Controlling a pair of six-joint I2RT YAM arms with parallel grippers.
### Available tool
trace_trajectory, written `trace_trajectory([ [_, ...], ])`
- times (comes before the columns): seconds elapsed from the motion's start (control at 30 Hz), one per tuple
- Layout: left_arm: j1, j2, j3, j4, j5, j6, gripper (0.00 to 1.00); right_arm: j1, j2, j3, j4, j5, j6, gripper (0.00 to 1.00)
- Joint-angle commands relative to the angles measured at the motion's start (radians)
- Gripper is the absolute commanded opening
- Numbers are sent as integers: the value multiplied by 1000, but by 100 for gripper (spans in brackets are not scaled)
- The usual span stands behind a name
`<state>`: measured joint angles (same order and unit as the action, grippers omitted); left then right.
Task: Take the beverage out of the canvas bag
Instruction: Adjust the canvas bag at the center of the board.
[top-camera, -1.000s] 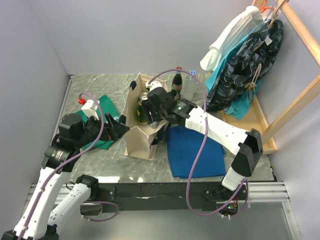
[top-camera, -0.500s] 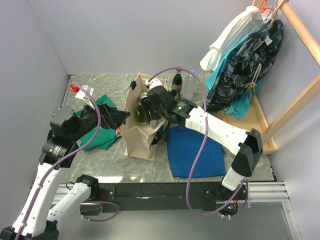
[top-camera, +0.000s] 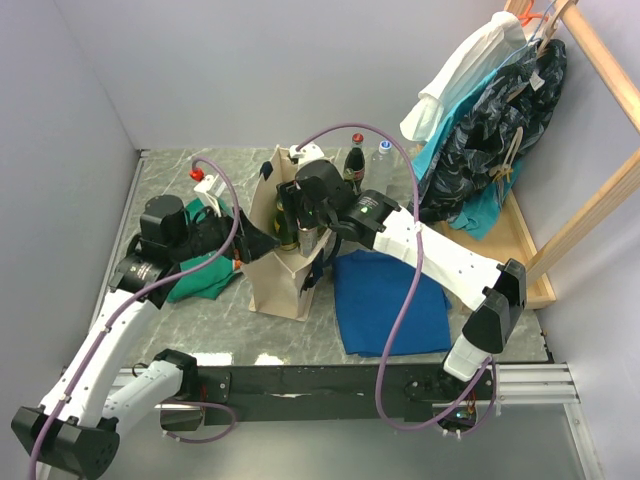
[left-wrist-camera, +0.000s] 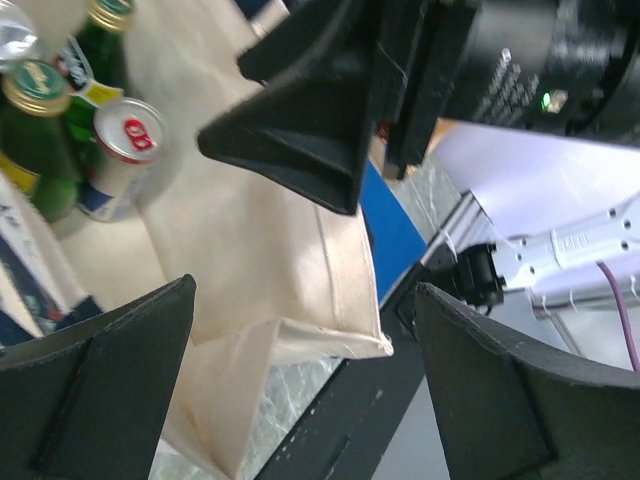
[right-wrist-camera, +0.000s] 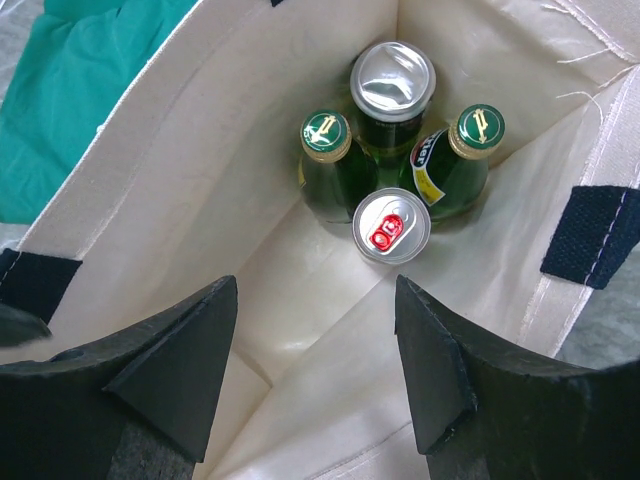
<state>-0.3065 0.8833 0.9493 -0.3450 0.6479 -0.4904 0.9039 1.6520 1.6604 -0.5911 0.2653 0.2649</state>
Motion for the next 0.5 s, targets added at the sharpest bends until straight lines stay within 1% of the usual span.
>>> trace_trajectory([
  [0.0, -17, 2, -9, 38, 85, 36, 96, 6, -21, 6, 11, 0, 10, 71],
  [0.3, -42, -9, -43, 32, 173, 53, 96, 7, -9, 7, -6, -11, 17, 71],
  [0.47, -60, 19, -32, 9, 171, 72, 96, 6, -4, 7, -4, -15, 22, 71],
])
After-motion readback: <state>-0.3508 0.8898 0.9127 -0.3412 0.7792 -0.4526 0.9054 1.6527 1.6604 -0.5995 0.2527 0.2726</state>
